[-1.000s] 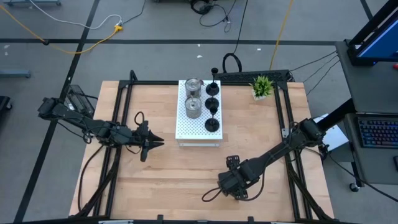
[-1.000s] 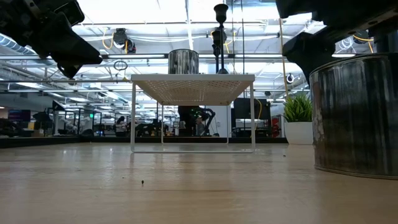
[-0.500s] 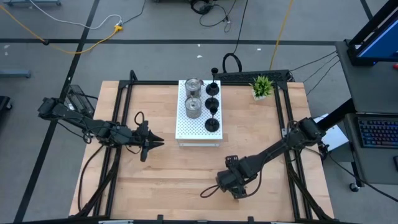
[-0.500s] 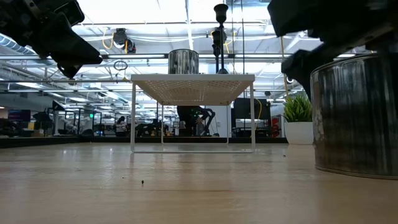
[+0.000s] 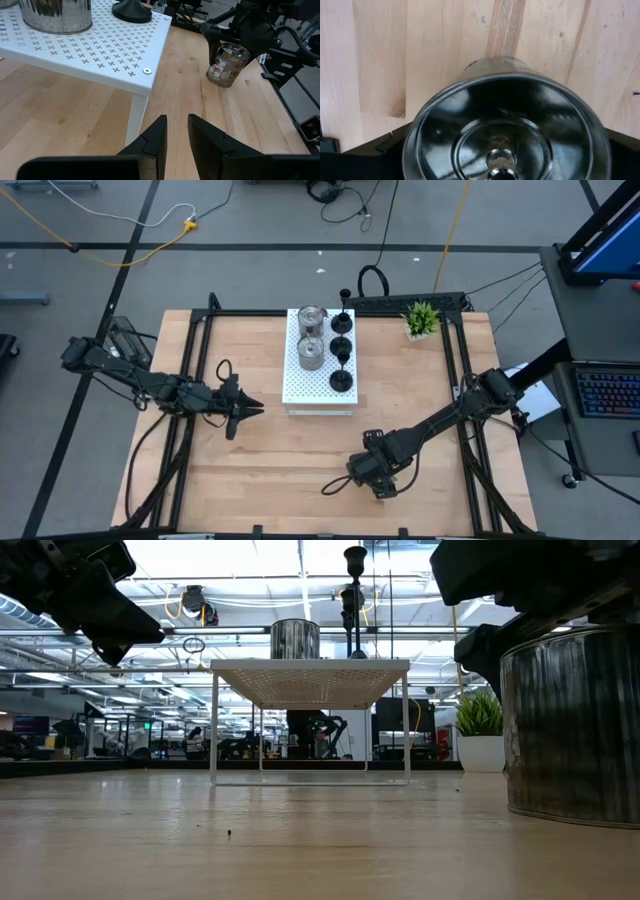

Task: Pick & Place candle stick holders
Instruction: Put the silver scented candle on the shelf aligned with the other silver scented candle

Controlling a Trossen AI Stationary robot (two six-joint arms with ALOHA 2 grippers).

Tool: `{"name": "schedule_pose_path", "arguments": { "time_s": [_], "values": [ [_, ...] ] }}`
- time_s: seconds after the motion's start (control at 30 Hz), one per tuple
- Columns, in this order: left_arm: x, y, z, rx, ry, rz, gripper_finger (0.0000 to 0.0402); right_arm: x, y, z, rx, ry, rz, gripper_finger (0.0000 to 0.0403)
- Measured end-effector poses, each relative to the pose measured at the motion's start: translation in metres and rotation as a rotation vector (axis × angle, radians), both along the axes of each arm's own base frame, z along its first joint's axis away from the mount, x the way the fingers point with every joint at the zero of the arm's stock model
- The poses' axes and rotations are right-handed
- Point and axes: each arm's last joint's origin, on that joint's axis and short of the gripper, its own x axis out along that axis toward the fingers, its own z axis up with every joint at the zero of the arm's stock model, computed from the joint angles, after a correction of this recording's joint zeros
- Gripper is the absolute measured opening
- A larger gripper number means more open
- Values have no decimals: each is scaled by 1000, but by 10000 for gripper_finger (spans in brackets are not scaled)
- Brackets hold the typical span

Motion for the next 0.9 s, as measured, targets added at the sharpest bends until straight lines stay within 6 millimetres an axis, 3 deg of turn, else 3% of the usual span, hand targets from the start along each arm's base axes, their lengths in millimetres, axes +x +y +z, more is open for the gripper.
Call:
{"name": "schedule_pose_path", "arguments": {
  "time_s": [0.9],
  "values": [
    [0, 0, 0, -4, 0, 1, 81, -1, -1, 0, -8, 13, 7, 400]
  ]
}}
